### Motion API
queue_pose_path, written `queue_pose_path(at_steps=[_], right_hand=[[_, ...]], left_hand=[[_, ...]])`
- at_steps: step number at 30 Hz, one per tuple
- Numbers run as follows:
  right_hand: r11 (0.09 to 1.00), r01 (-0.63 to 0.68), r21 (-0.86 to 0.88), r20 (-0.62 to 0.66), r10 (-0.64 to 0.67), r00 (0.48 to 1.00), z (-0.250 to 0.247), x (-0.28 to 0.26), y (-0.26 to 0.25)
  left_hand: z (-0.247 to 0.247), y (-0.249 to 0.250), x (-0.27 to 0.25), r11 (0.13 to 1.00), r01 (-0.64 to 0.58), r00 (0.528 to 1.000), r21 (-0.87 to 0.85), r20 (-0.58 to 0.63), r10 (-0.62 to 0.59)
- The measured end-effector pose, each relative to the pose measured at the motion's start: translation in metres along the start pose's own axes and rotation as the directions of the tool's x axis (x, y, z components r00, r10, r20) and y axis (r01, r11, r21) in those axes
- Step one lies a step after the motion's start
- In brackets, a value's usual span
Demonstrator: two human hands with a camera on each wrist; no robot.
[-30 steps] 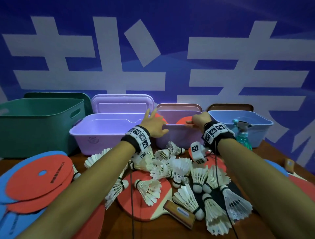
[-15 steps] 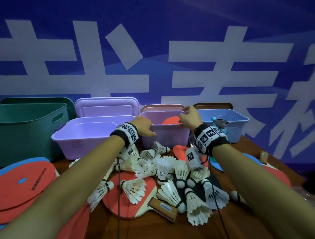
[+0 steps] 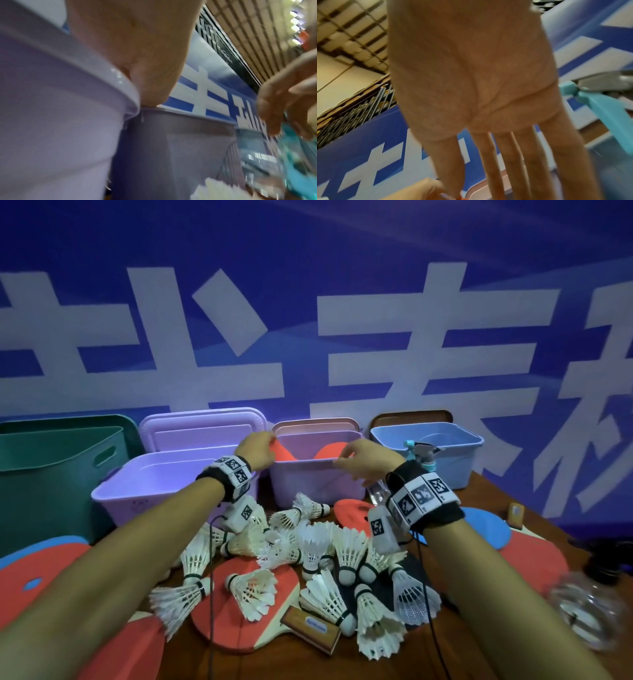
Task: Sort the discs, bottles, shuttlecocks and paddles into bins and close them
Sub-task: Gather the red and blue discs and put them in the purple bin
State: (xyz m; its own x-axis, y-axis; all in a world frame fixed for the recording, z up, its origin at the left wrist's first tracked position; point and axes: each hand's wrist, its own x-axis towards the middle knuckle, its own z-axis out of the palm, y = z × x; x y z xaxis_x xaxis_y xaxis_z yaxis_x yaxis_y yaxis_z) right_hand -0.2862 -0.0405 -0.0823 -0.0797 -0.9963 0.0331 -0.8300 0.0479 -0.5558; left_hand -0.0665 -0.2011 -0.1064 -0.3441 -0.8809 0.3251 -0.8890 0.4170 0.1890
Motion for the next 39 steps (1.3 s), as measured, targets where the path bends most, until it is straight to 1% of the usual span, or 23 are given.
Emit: queue_pose_path(at_steps=[2, 4, 6, 8, 9, 10, 11, 12, 13, 14, 15, 16, 17, 19, 22, 24, 27, 30, 31, 33, 34, 36, 39], right_hand=[[0.978, -0.004, -0.208, 0.096, 0.025, 0.995, 0.001, -0.001, 0.0], [0.932, 0.038, -0.36, 0.153, 0.019, 0.988, 0.002, 0.001, 0.003], [0.917, 0.091, -0.388, 0.258, 0.014, 0.966, 0.005, 0.002, 0.008], [0.942, 0.114, -0.315, 0.38, 0.015, 0.925, 0.009, 0.001, 0.014], [0.949, 0.13, -0.287, 0.415, 0.001, 0.91, 0.011, 0.0, 0.017], [0.948, 0.149, -0.28, 0.432, -0.014, 0.902, 0.012, 0.003, 0.02], [0.949, 0.161, -0.272, 0.44, -0.026, 0.898, 0.013, 0.004, 0.021], [0.95, 0.165, -0.264, 0.444, -0.032, 0.896, 0.015, 0.006, 0.022], [0.955, 0.164, -0.247, 0.445, -0.039, 0.895, 0.015, 0.007, 0.021], [0.958, 0.167, -0.233, 0.441, -0.049, 0.896, 0.015, 0.008, 0.021], [0.962, 0.168, -0.214, 0.439, -0.059, 0.897, 0.015, 0.009, 0.022], [0.967, 0.165, -0.192, 0.45, -0.063, 0.891, 0.014, 0.01, 0.024], [0.975, 0.153, -0.161, 0.475, -0.059, 0.878, 0.014, 0.01, 0.027], [0.982, 0.128, -0.135, 0.524, -0.039, 0.851, 0.014, 0.008, 0.03], [0.959, 0.165, -0.231, 0.48, -0.035, 0.876, 0.016, 0.006, 0.027], [0.946, 0.181, -0.269, 0.486, -0.029, 0.874, 0.021, 0.004, 0.023], [0.909, 0.199, -0.368, 0.497, 0.011, 0.868, 0.032, 0.0, 0.017], [0.825, 0.243, -0.511, 0.563, 0.107, 0.819, 0.045, -0.001, 0.005], [0.805, 0.23, -0.546, 0.537, 0.126, 0.834, 0.049, -0.001, 0.0], [0.803, 0.144, -0.579, 0.429, 0.149, 0.891, 0.052, 0.001, -0.009], [0.803, 0.123, -0.584, 0.392, 0.146, 0.908, 0.053, 0.001, -0.014], [0.781, 0.111, -0.615, 0.359, 0.151, 0.921, 0.054, 0.0, -0.023], [0.723, 0.067, -0.687, 0.241, 0.14, 0.96, 0.051, -0.006, -0.033]], left_hand=[[0.004, -0.001, 0.001, 0.995, -0.096, 0.995, -0.013, -0.02, 0.096], [0.003, 0.008, 0.0, 0.976, -0.216, 0.975, -0.004, -0.057, 0.215], [-0.003, 0.019, 0.003, 0.955, -0.294, 0.946, -0.032, -0.155, 0.286], [-0.011, 0.035, 0.008, 0.945, -0.318, 0.918, -0.081, -0.274, 0.285], [-0.014, 0.043, 0.01, 0.941, -0.306, 0.909, -0.144, -0.337, 0.244], [-0.017, 0.049, 0.014, 0.932, -0.279, 0.906, -0.233, -0.385, 0.175], [-0.02, 0.054, 0.016, 0.925, -0.213, 0.922, -0.315, -0.378, 0.084], [-0.018, 0.055, 0.019, 0.929, -0.125, 0.948, -0.349, -0.319, 0.008], [-0.015, 0.056, 0.019, 0.944, -0.046, 0.976, -0.326, -0.217, -0.027], [-0.011, 0.054, 0.018, 0.96, -0.011, 0.995, -0.279, -0.096, -0.016], [-0.007, 0.054, 0.013, 0.976, 0.0, 1.0, -0.216, 0.03, 0.007], [-0.002, 0.052, 0.01, 0.99, -0.01, 0.992, -0.143, 0.12, 0.027], [0.001, 0.052, 0.004, 0.996, -0.01, 0.986, -0.084, 0.163, 0.024], [0.003, 0.048, -0.003, 0.998, -0.024, 0.985, -0.06, 0.171, 0.034], [-0.005, 0.038, -0.015, 0.993, -0.111, 0.992, -0.039, 0.054, 0.113], [-0.011, 0.035, -0.029, 0.986, -0.166, 0.986, -0.013, -0.032, 0.166], [-0.024, 0.034, -0.054, 0.975, -0.222, 0.972, -0.013, -0.078, 0.22], [-0.039, 0.029, -0.081, 0.973, -0.226, 0.97, -0.045, -0.098, 0.22], [-0.042, 0.026, -0.091, 0.973, -0.225, 0.971, -0.061, -0.098, 0.218], [-0.049, 0.019, -0.109, 0.972, -0.221, 0.973, -0.077, -0.092, 0.214], [-0.051, 0.016, -0.118, 0.974, -0.211, 0.975, -0.078, -0.086, 0.204], [-0.058, 0.008, -0.136, 0.978, -0.195, 0.978, -0.074, -0.086, 0.188], [-0.068, -0.008, -0.16, 0.987, -0.157, 0.983, -0.035, -0.098, 0.153]])
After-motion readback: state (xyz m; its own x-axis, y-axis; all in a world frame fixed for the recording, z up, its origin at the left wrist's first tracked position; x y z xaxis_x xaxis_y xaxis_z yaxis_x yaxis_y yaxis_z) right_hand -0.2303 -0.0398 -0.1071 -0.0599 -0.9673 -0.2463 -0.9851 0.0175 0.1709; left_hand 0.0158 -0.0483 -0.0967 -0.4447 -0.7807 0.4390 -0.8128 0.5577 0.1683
